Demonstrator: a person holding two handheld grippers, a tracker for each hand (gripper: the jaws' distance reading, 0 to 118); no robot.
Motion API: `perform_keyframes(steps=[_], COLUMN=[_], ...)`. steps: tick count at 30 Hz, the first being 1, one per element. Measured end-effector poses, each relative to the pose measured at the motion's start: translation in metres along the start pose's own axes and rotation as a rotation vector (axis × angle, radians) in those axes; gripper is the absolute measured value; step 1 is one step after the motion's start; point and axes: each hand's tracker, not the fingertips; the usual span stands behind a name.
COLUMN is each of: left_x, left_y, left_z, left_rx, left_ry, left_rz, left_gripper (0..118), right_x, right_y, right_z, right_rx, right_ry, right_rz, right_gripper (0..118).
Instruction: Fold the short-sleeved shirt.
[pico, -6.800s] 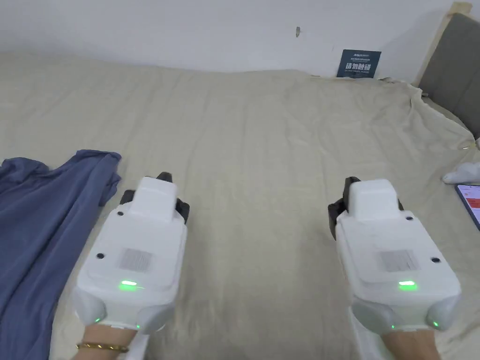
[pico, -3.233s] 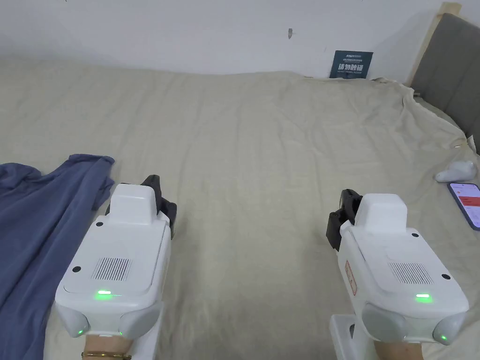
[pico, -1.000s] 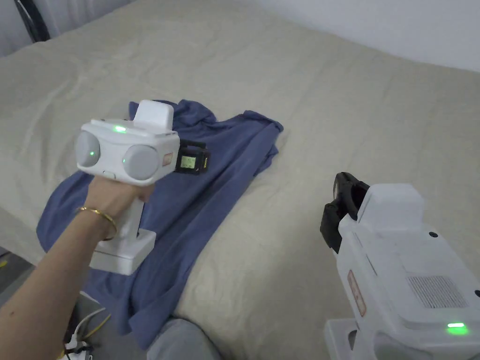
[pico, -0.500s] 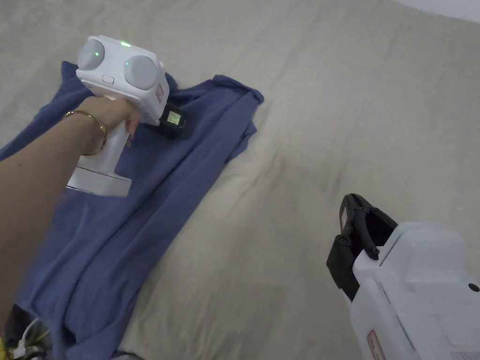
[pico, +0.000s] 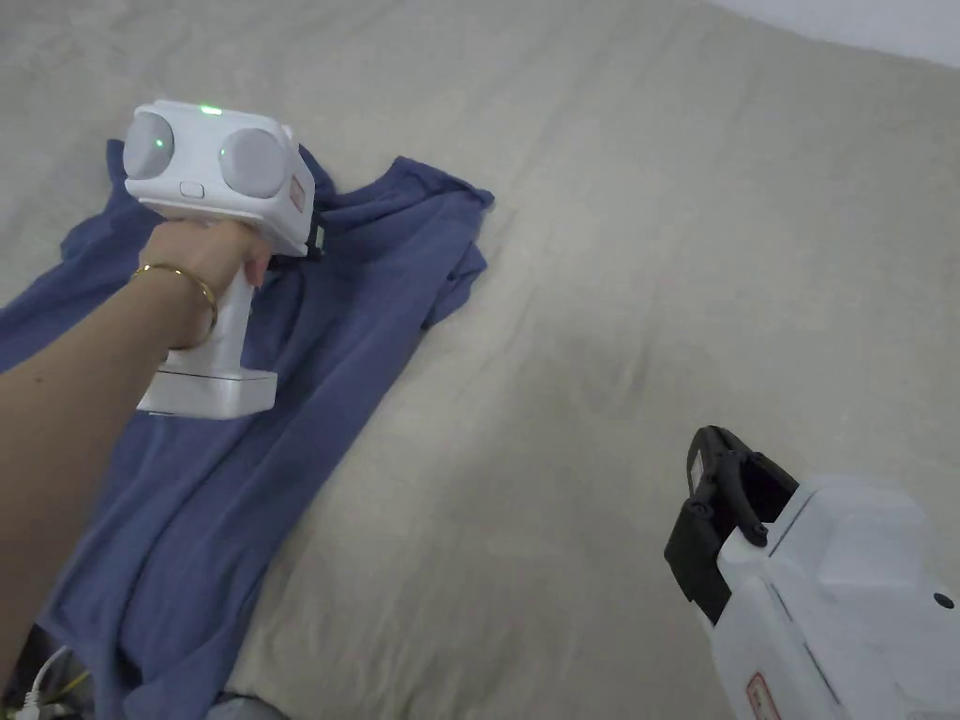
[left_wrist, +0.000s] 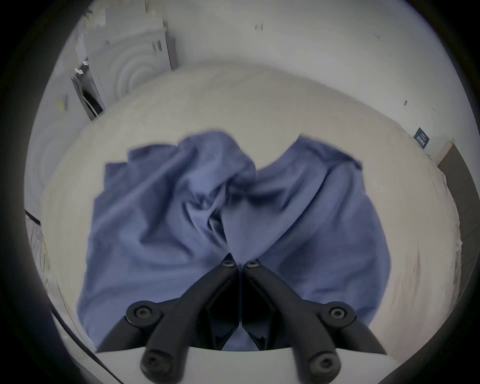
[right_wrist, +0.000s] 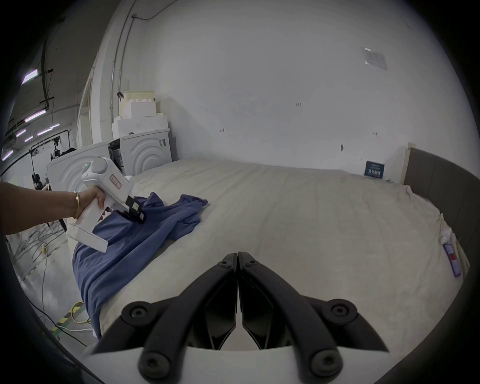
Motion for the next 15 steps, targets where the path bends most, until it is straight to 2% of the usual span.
perform_keyframes(steps=[7, 15], left_x=[-0.02, -0.048], left_y=[0.004, 0.011], left_z=[0.106, 0.232], left_rx=[0.248, 0.434], left_ry=[0.039, 0.03], left_rz=[0.088, 0.182], left_gripper=[0, 0], right_x=[0.013, 0.028], right_y=[0.013, 0.013], right_z=[0.067, 0.12], right_rx=[0.092, 0.149], right_ry=[-0.057, -0.093], right_rz=[0.015, -0.007], right_gripper=[0, 0])
